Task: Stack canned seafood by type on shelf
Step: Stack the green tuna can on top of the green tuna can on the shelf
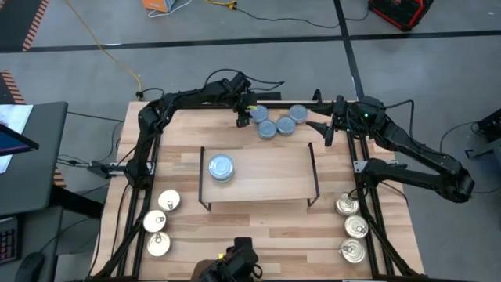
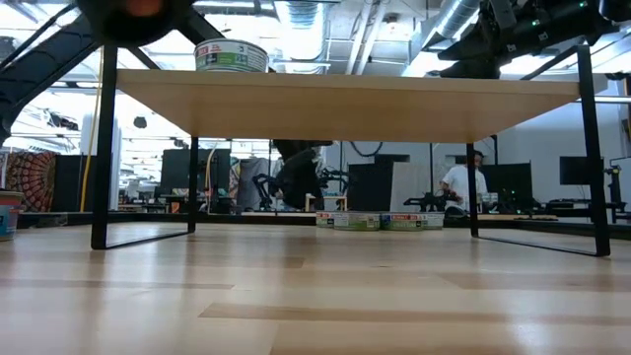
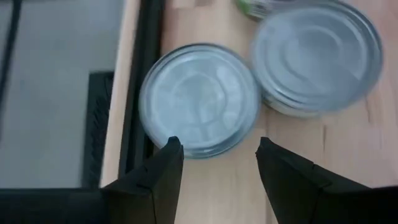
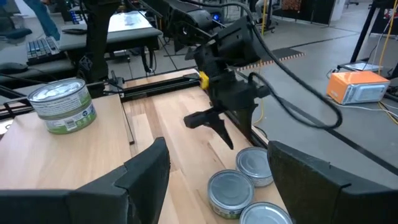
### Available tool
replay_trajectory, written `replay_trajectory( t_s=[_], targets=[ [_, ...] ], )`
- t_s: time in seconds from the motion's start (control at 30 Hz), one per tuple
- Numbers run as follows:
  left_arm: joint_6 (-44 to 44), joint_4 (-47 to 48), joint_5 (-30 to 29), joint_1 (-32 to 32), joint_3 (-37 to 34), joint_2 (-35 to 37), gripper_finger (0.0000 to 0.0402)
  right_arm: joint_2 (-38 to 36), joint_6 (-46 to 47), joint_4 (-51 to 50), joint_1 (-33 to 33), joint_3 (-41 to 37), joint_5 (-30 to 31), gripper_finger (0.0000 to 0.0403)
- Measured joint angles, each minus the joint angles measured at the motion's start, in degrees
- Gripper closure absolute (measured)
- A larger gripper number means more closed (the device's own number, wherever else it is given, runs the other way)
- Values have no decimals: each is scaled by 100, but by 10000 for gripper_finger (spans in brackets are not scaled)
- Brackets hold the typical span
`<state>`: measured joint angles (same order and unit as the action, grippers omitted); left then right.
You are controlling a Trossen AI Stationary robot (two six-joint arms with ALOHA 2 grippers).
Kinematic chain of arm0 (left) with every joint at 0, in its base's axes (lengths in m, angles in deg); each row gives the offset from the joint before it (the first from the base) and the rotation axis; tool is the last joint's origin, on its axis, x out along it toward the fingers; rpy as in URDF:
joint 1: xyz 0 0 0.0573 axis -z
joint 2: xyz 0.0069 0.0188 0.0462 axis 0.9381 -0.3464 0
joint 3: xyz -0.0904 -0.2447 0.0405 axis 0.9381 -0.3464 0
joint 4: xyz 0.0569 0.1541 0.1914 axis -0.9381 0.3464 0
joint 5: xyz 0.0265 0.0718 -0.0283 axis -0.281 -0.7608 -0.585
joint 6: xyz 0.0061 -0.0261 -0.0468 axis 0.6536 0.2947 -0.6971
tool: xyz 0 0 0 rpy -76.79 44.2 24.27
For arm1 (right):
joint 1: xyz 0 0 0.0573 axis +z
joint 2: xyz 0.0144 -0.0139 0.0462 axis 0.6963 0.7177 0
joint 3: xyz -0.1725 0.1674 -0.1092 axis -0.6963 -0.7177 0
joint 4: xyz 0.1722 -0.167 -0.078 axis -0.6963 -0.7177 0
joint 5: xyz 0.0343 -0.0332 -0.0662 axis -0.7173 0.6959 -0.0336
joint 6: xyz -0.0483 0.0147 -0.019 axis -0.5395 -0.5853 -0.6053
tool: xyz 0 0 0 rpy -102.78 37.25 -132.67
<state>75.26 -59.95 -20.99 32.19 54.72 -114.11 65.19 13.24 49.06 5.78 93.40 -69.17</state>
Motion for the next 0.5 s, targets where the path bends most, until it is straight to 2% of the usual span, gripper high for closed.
replay_trajectory(
  t_s=[0.17,0.33,0.5],
  targets=[
    [1177,32,-374,229,-21,6,208,0,2,25,4,0,0,108],
    [2360,-373,-796,419,-466,0,208,-2,2,20,7,0,0,108],
    [2980,-838,-1476,560,-851,-1,210,-2,2,8,7,0,0,108]
  ],
)
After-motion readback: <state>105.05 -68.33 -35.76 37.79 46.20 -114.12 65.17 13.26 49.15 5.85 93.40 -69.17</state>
